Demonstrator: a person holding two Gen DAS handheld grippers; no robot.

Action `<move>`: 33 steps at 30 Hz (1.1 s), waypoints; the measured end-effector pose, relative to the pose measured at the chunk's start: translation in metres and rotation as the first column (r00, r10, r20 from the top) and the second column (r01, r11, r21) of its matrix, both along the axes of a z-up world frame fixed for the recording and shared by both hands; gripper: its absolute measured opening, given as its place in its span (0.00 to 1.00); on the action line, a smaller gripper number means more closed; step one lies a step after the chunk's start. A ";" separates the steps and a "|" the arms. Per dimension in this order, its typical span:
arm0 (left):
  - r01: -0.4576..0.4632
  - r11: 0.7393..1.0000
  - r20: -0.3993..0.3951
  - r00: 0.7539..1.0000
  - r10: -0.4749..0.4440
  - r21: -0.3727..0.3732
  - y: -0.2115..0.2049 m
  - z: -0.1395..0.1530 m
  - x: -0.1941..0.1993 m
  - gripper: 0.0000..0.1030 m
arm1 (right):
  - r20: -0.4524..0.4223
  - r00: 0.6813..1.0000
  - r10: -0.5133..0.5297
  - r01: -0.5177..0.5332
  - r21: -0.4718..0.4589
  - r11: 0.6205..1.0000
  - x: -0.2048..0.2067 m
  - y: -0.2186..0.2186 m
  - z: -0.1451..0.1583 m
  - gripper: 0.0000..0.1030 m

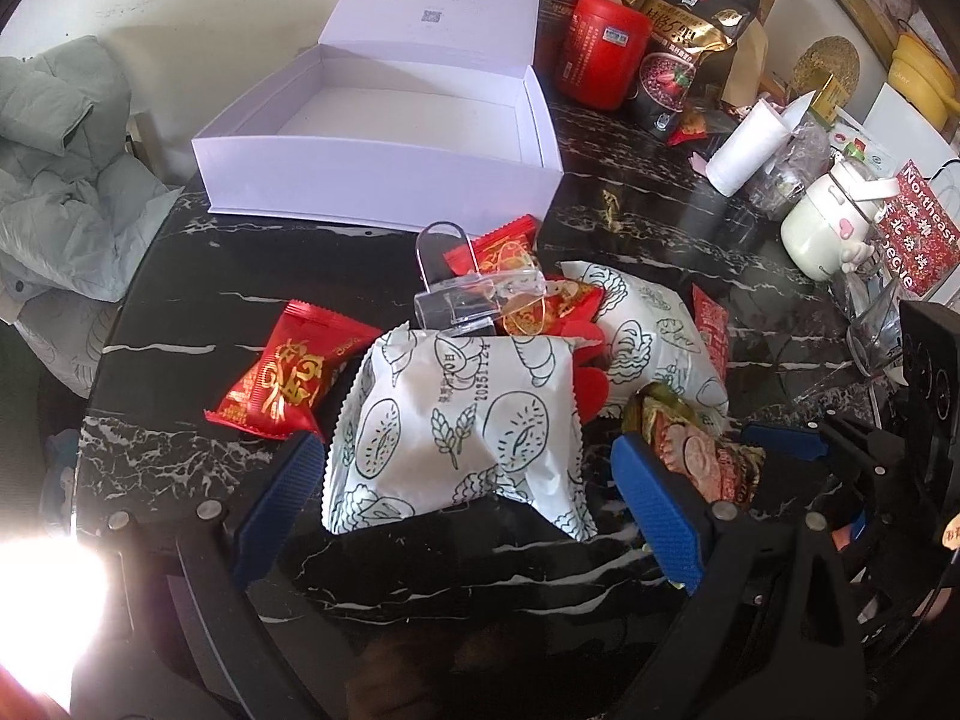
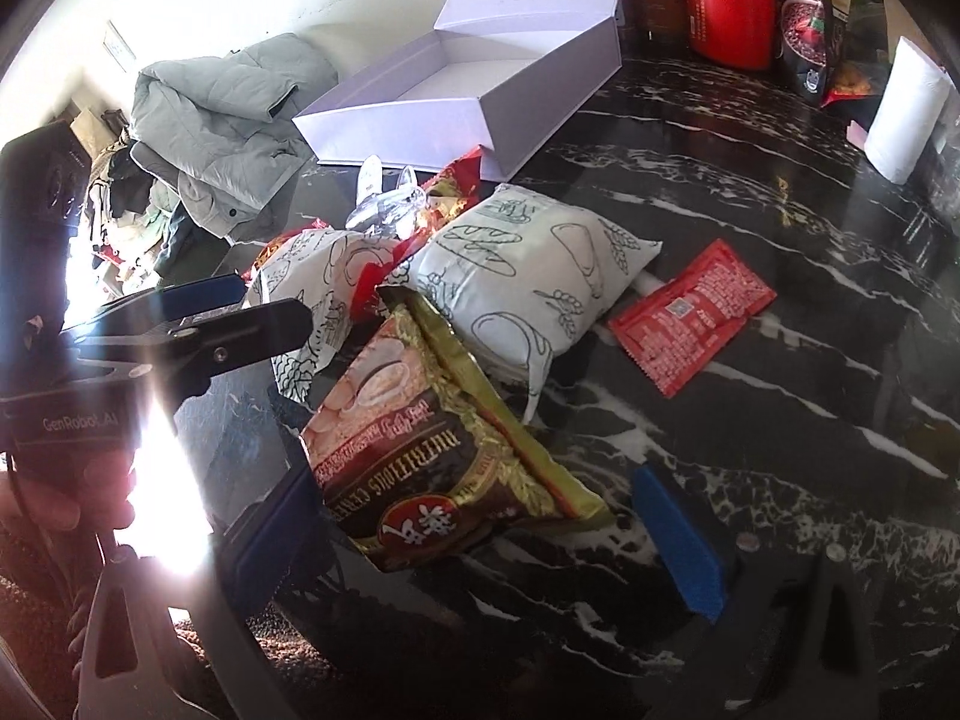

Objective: Organize objects
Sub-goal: 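Grasp the white line-drawing snack bag with the left gripper while the right grasps the cereal bag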

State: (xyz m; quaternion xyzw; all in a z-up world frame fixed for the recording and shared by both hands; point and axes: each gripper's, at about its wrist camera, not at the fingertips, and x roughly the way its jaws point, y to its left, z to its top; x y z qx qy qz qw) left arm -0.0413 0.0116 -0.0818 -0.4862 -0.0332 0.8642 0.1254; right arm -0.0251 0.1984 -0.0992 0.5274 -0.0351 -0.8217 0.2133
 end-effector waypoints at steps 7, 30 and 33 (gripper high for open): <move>0.012 1.000 0.010 1.000 -0.012 0.001 0.005 -0.009 -0.011 0.94 | -0.012 1.000 0.027 -0.027 -0.004 1.000 -0.002 -0.002 -0.001 0.99; 0.064 0.997 0.015 0.998 -0.064 -0.049 0.013 0.004 0.023 0.63 | -0.036 0.999 0.029 -0.030 -0.024 0.999 0.019 0.006 0.006 0.73; 0.088 0.995 0.017 0.996 -0.087 -0.057 0.021 0.002 0.026 0.63 | -0.043 0.998 0.037 -0.037 -0.017 0.999 0.023 0.006 0.007 0.73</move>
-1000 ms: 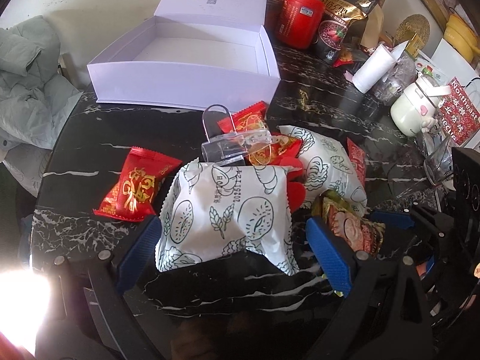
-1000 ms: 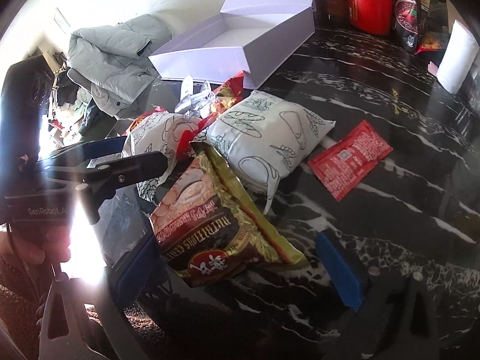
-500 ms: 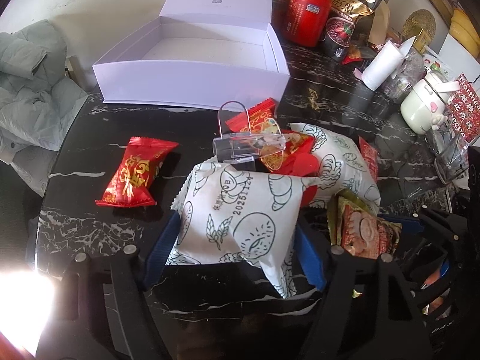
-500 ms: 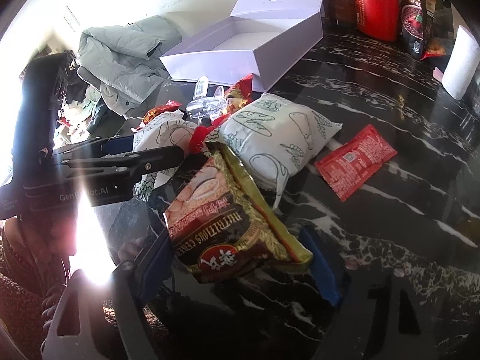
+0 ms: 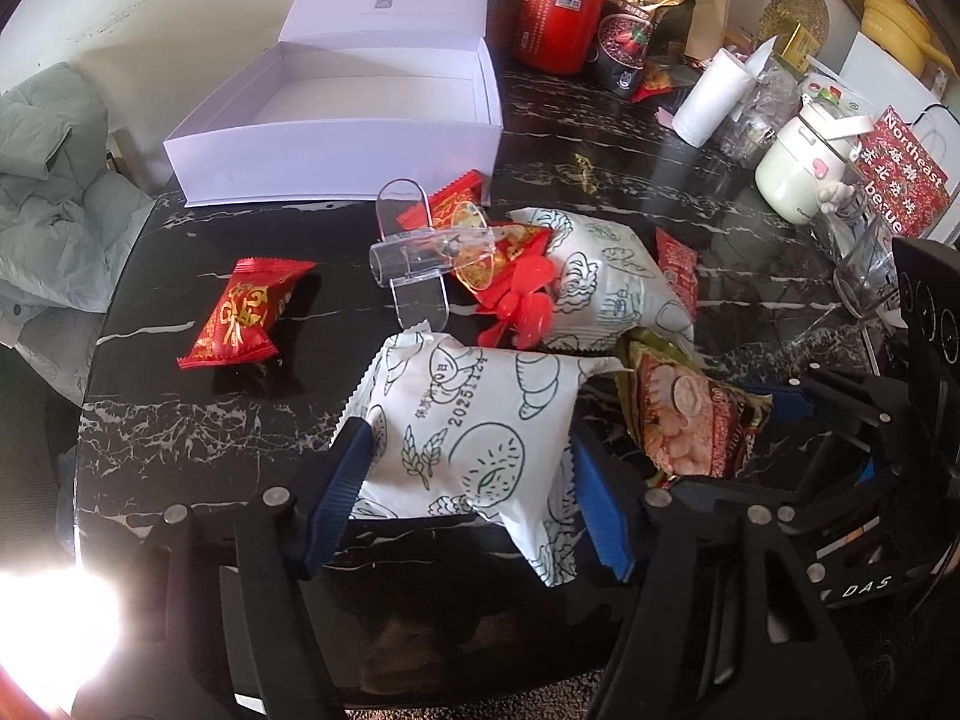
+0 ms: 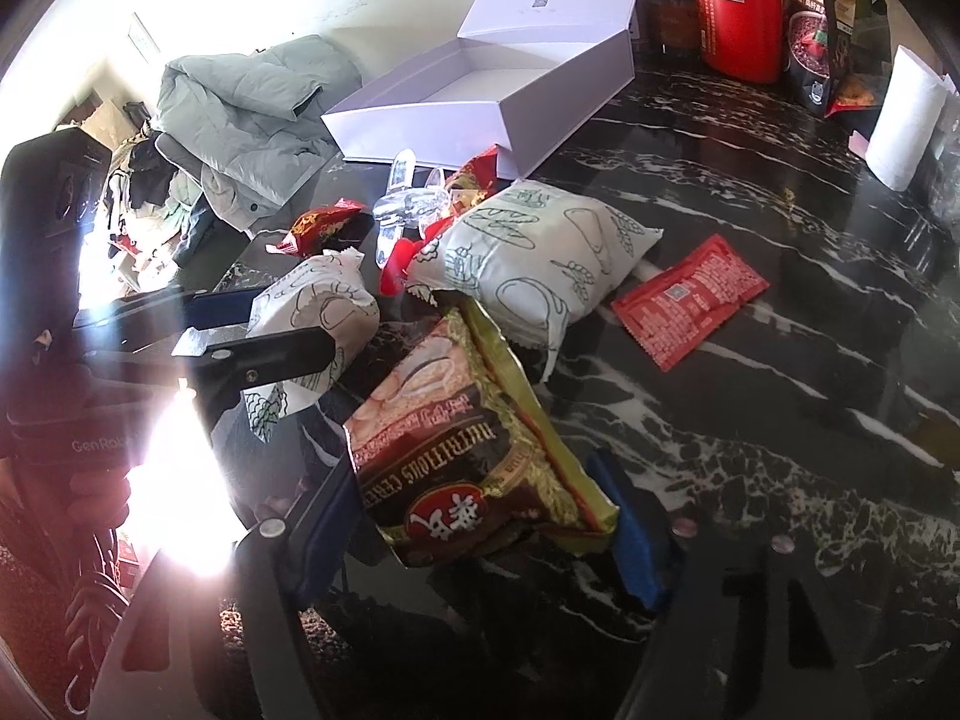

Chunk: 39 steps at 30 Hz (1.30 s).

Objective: Organize objects
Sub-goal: 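Grasp the white line-drawing snack bag with the left gripper while the right grasps the cereal bag, then lift both held bags and carry them toward the open lavender box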

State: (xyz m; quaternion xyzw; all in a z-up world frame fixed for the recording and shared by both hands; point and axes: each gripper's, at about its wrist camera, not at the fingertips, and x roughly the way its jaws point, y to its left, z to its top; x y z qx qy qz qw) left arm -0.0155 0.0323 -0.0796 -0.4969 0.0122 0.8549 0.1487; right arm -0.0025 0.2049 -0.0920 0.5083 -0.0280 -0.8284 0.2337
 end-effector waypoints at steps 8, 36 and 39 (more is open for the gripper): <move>0.016 1.000 0.035 0.999 -0.015 -0.025 0.011 -0.016 -0.005 0.73 | 0.003 1.000 0.003 -0.003 0.006 1.000 0.007 0.005 -0.002 0.74; 0.088 0.996 -0.054 0.995 -0.089 -0.024 0.025 -0.001 0.012 0.52 | -0.067 0.998 -0.010 0.008 -0.027 1.000 0.023 0.019 0.010 0.46; 0.107 0.994 -0.075 0.991 -0.109 -0.024 0.031 0.008 0.015 0.52 | -0.080 0.996 -0.029 0.026 -0.036 0.999 0.026 0.024 0.016 0.46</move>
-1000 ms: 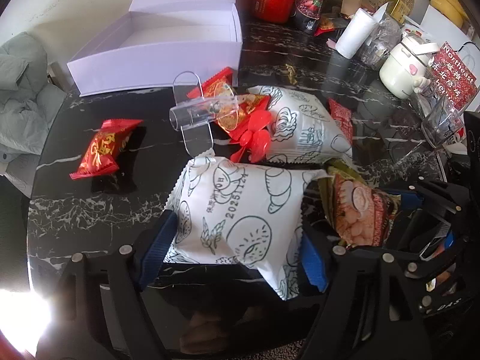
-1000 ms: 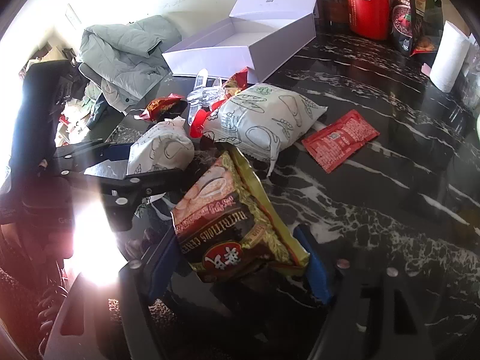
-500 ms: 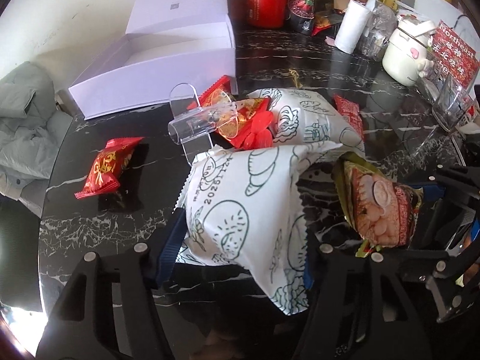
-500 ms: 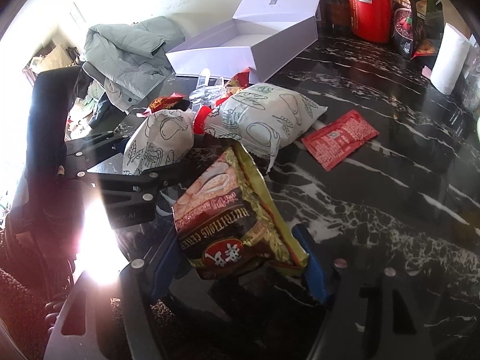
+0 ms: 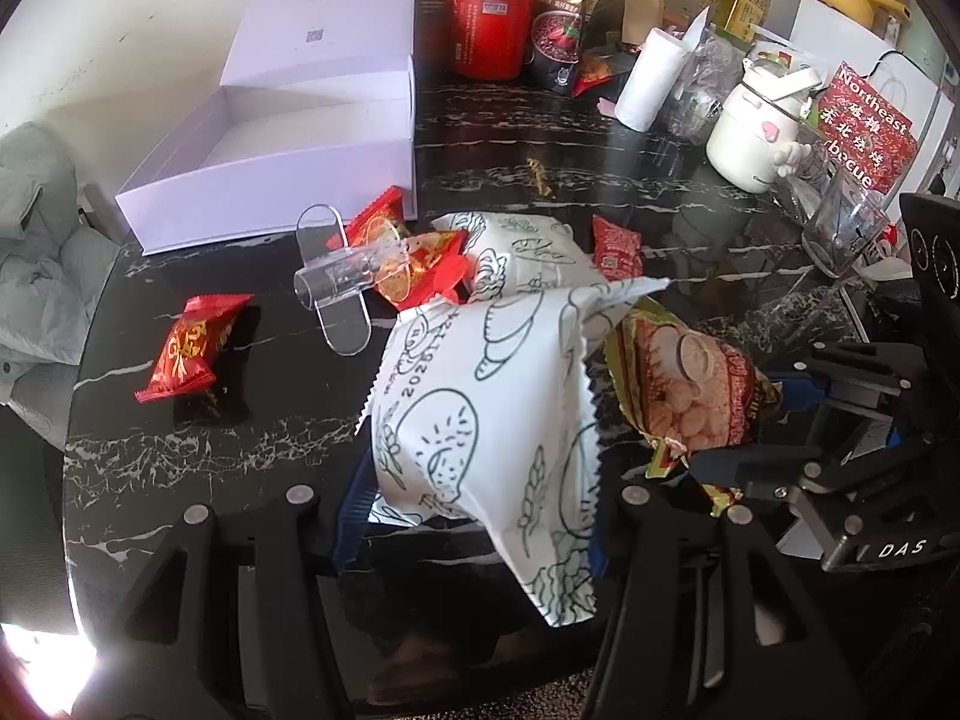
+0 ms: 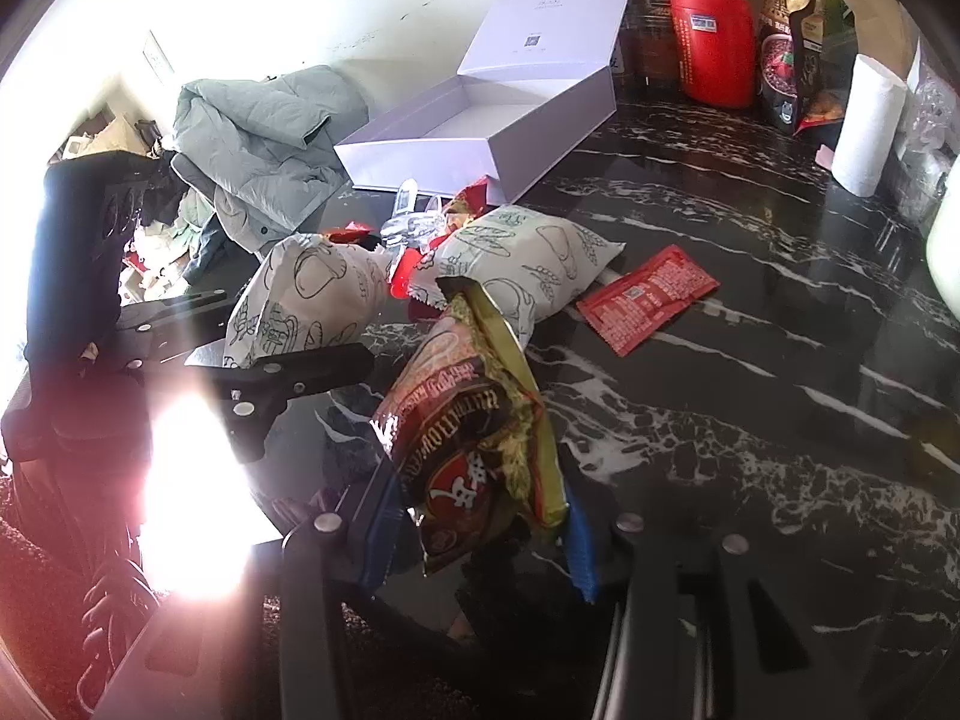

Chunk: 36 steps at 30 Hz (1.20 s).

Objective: Organize objects
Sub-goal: 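Lift both held bags and carry them toward the open lavender box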

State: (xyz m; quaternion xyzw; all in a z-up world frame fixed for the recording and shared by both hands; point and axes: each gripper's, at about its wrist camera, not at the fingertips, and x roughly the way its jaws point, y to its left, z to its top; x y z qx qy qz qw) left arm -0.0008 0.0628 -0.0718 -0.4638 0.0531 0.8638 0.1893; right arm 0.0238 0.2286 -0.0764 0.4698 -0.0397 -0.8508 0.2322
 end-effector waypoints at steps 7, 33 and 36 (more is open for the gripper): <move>0.034 0.999 -0.007 0.999 -0.034 0.025 0.008 0.010 0.000 0.52 | -0.044 0.998 -0.046 0.046 -0.004 0.999 0.005 0.012 0.018 0.46; -0.025 1.000 -0.185 0.982 0.025 0.001 -0.001 0.069 -0.024 0.52 | -0.198 0.979 0.036 -0.034 0.014 0.999 -0.032 -0.004 0.082 0.46; -0.031 1.000 -0.186 0.982 0.031 0.003 -0.003 0.073 -0.030 0.52 | -0.211 0.976 0.048 -0.045 0.021 0.999 -0.038 -0.006 0.088 0.46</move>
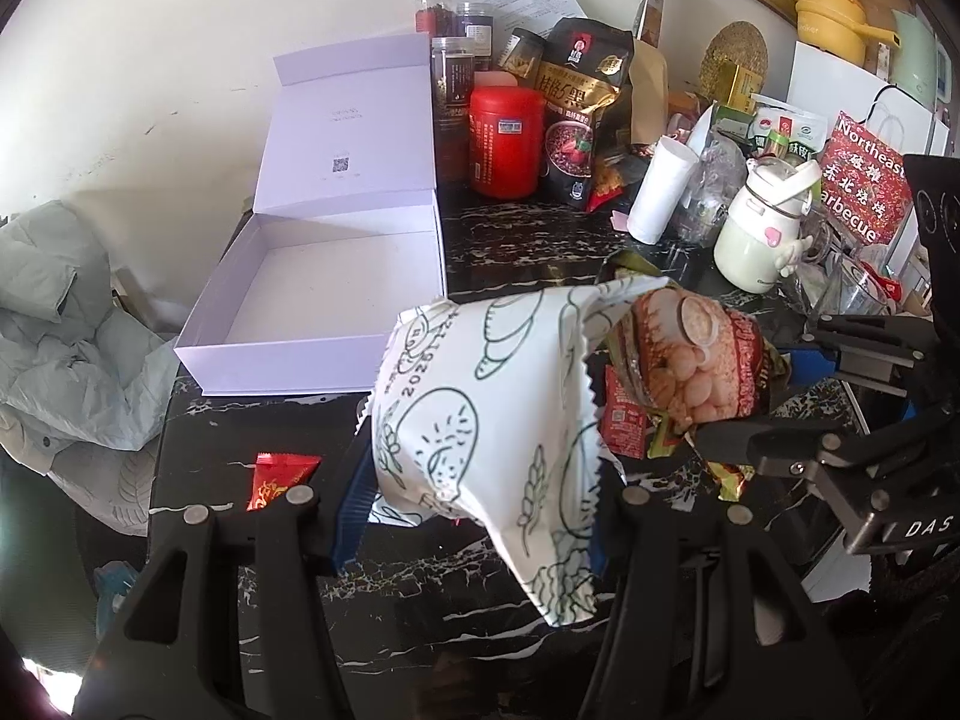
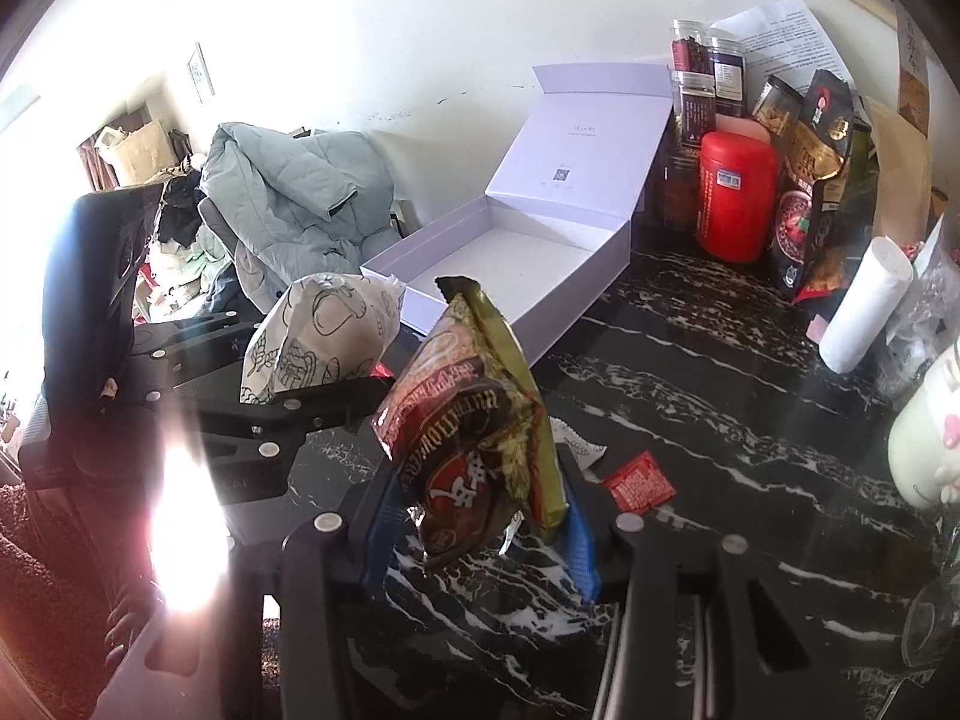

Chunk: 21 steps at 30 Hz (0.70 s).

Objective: Organize objects
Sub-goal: 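Lift both held bags and carry them toward the open lavender box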

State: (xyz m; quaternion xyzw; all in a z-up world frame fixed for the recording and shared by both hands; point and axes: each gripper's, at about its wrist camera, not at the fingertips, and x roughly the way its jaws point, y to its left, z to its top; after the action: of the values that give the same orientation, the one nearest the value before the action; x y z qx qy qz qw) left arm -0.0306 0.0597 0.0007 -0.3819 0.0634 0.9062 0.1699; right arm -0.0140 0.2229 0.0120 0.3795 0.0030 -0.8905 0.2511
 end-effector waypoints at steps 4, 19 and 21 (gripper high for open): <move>-0.008 1.000 -0.014 1.000 0.008 -0.002 -0.003 0.006 -0.007 0.52 | -0.014 1.000 0.019 -0.018 0.009 1.000 -0.010 -0.005 0.007 0.46; -0.061 0.998 -0.036 0.998 0.061 -0.014 -0.022 0.015 -0.052 0.52 | -0.023 0.999 0.045 -0.045 0.012 0.999 -0.065 -0.019 0.014 0.46; -0.065 0.998 -0.030 0.997 0.065 -0.015 -0.024 0.013 -0.060 0.52 | -0.019 0.999 0.047 -0.047 0.011 0.999 -0.074 -0.021 0.014 0.46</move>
State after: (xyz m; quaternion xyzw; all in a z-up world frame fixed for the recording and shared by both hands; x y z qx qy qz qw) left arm -0.0905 0.0357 0.0142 -0.3718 0.0605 0.9163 0.1364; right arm -0.0878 0.2023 0.0258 0.3719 0.0192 -0.8880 0.2698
